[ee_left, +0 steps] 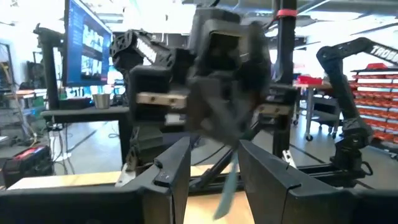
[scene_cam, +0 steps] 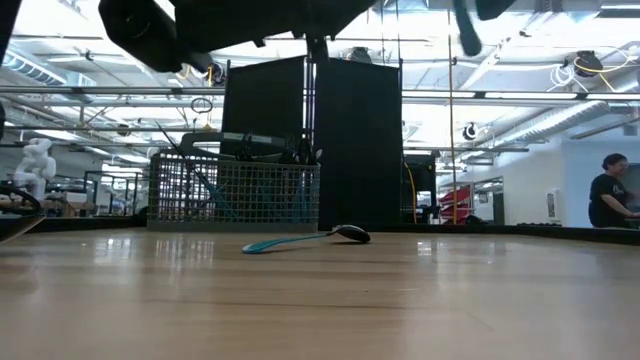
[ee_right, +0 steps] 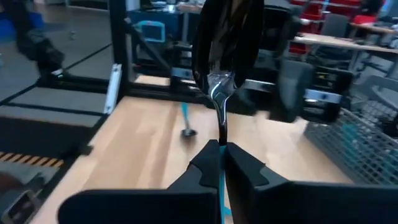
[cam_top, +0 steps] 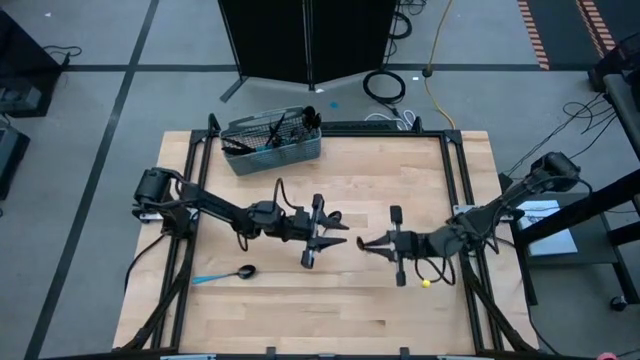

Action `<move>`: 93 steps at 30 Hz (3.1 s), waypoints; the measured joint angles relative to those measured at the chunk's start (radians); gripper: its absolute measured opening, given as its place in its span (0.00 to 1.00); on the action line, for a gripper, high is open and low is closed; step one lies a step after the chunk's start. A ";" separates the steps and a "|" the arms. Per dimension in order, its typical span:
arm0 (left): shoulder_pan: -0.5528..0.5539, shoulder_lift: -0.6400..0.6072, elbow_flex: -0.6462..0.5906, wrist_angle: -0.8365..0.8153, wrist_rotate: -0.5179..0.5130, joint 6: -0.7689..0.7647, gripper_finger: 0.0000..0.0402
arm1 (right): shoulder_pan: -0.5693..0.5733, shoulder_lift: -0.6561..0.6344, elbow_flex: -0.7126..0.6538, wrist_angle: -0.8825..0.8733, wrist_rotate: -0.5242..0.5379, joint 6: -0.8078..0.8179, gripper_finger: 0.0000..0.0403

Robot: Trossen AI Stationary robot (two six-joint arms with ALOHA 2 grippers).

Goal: Sort silverware
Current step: Put the blue spoon into the silverware basket

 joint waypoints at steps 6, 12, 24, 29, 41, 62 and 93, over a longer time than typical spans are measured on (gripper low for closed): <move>0.001 -0.001 0.000 0.025 0.004 -0.002 0.32 | -0.081 0.000 -0.010 0.027 -0.015 -0.027 0.00; 0.016 -0.001 0.000 0.027 -0.032 -0.025 0.32 | -0.171 0.027 -0.010 0.112 -0.124 -0.057 0.00; 0.028 -0.001 0.001 0.012 -0.039 -0.025 0.32 | -0.244 0.135 -0.010 0.177 -0.133 -0.056 0.00; 0.036 -0.001 0.001 -0.033 -0.038 -0.026 0.32 | -0.247 0.146 -0.010 0.204 -0.129 -0.073 0.00; 0.036 -0.002 0.002 -0.022 -0.040 -0.025 0.31 | -0.247 0.141 -0.010 0.204 -0.126 -0.078 0.00; 0.041 -0.036 0.001 -0.037 -0.250 -0.016 0.01 | -0.246 0.076 -0.008 0.110 0.071 -0.128 0.37; 0.735 -0.183 0.016 -0.365 -0.205 -0.123 0.00 | -0.222 0.037 -0.008 -0.378 0.079 0.023 0.60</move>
